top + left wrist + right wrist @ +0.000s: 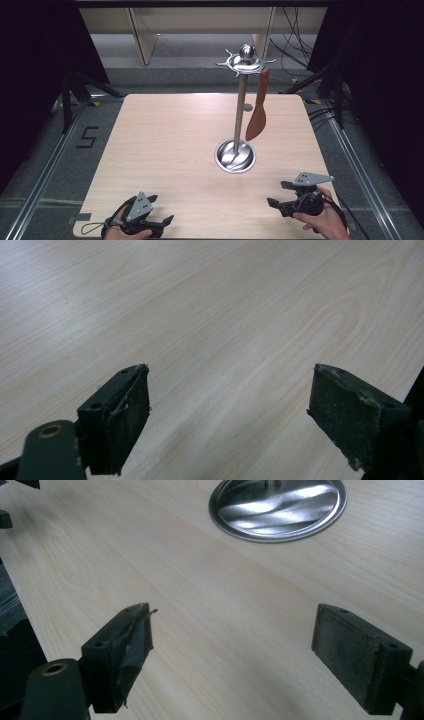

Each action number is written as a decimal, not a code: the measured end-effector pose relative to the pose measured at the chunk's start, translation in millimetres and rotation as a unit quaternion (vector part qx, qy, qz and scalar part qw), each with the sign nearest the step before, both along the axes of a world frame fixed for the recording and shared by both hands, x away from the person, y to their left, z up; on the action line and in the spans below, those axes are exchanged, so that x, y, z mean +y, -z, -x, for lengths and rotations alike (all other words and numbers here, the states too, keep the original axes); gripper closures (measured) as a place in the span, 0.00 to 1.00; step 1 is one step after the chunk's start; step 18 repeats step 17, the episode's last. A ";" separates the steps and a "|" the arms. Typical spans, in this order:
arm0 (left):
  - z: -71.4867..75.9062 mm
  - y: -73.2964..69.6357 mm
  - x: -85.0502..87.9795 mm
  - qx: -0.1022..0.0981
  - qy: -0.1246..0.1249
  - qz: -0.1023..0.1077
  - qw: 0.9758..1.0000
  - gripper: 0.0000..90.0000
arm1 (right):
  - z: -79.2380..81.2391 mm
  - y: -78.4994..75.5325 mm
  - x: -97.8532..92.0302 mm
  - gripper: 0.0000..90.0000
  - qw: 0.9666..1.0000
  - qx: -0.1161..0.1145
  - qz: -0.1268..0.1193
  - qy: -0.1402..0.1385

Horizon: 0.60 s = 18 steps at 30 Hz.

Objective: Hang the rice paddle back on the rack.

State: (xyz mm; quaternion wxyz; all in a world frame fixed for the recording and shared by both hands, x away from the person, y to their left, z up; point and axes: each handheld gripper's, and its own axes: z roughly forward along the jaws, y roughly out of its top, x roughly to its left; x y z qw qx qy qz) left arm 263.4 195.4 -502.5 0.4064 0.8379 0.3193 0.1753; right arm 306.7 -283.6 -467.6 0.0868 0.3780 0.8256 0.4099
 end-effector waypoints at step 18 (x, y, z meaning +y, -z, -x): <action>-0.8 0.0 -0.1 -0.002 0.004 -0.001 1.000 0.18 | 6.0 3.2 -0.9 0.19 1.000 0.022 -0.001 0.011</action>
